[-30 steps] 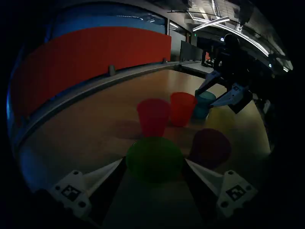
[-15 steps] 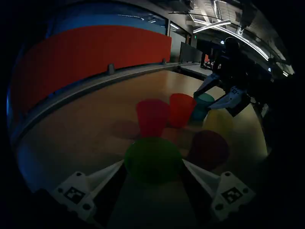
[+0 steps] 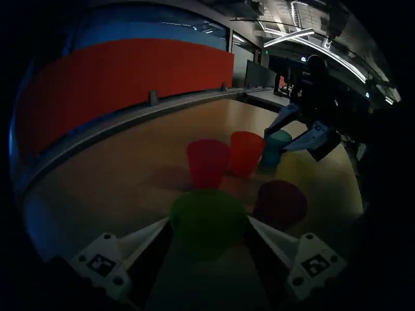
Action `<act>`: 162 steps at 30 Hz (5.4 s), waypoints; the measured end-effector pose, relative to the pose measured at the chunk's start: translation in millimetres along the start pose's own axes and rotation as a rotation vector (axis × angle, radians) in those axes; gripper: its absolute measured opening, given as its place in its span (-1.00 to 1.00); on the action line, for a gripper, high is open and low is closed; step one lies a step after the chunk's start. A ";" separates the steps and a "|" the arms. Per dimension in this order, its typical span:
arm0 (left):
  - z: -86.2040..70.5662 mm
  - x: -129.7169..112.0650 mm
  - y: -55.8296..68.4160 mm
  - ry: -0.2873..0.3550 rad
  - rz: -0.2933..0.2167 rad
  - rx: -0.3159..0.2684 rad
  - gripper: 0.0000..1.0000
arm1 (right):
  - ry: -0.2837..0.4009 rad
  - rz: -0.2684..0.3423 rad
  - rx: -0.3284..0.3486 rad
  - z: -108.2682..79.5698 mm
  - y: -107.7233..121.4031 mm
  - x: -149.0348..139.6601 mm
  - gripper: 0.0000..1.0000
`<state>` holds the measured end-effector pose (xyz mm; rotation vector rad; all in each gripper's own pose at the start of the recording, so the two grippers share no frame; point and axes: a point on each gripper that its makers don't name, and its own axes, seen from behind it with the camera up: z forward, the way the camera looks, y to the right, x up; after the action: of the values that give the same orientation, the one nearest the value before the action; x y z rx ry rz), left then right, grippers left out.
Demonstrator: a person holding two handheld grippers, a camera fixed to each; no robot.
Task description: Pour water
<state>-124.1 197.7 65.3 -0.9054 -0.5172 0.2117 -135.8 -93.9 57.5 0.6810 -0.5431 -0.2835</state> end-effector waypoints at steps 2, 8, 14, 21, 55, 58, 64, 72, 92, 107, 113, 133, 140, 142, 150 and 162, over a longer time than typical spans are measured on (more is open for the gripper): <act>-3.8 5.0 1.0 0.012 -0.001 0.002 0.76 | 0.015 0.005 -0.003 -4.4 -0.9 7.0 0.87; -17.7 22.3 5.0 0.058 0.000 0.010 0.76 | 0.063 0.017 -0.014 -21.4 -2.9 28.6 0.87; -36.1 39.3 8.5 0.105 0.016 0.032 0.76 | 0.111 0.013 -0.033 -40.2 -6.8 49.1 0.87; -59.8 66.4 12.8 0.188 0.020 0.058 0.76 | 0.174 -0.003 -0.053 -61.9 -14.1 73.2 0.87; -122.3 139.6 47.9 0.433 -0.024 0.058 0.76 | 0.476 -0.001 -0.095 -125.9 -30.5 166.4 0.86; -124.6 142.1 48.6 0.440 -0.023 0.060 0.76 | 0.486 -0.007 -0.097 -127.5 -30.8 170.4 0.86; -128.8 147.9 52.8 0.457 -0.026 0.056 0.75 | 0.511 -0.016 -0.099 -132.0 -32.6 180.7 0.86; -133.8 151.7 57.9 0.466 -0.022 0.053 0.76 | 0.526 -0.029 -0.092 -136.3 -38.7 186.7 0.87; -143.0 156.6 70.1 0.483 0.003 0.048 0.76 | 0.550 -0.081 -0.083 -150.4 -49.8 205.7 0.87; -141.6 154.7 86.5 0.481 0.017 0.035 0.75 | 0.552 -0.209 -0.069 -160.2 -66.2 232.5 0.87; -139.6 152.2 94.0 0.478 0.022 0.025 0.75 | 0.547 -0.280 -0.059 -159.3 -77.6 243.1 0.86; -135.1 152.4 112.8 0.480 0.040 -0.005 0.76 | 0.548 -0.492 -0.077 -157.0 -96.9 273.5 0.86; -133.9 153.0 119.3 0.479 0.052 -0.013 0.76 | 0.551 -0.551 -0.088 -157.7 -99.7 283.4 0.86; -133.7 153.5 120.5 0.479 0.056 -0.014 0.76 | 0.552 -0.568 -0.093 -157.7 -100.1 286.4 0.86; -133.9 155.6 126.4 0.486 0.063 -0.025 0.76 | 0.551 -0.644 -0.107 -155.0 -103.8 298.3 0.87; -135.3 157.4 135.5 0.496 0.066 -0.038 0.76 | 0.561 -0.734 -0.123 -152.3 -113.5 317.2 0.87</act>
<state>85.5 246.9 -57.5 -0.9726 -0.0312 0.0320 202.9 -232.3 4.6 0.7821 0.2802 -0.7733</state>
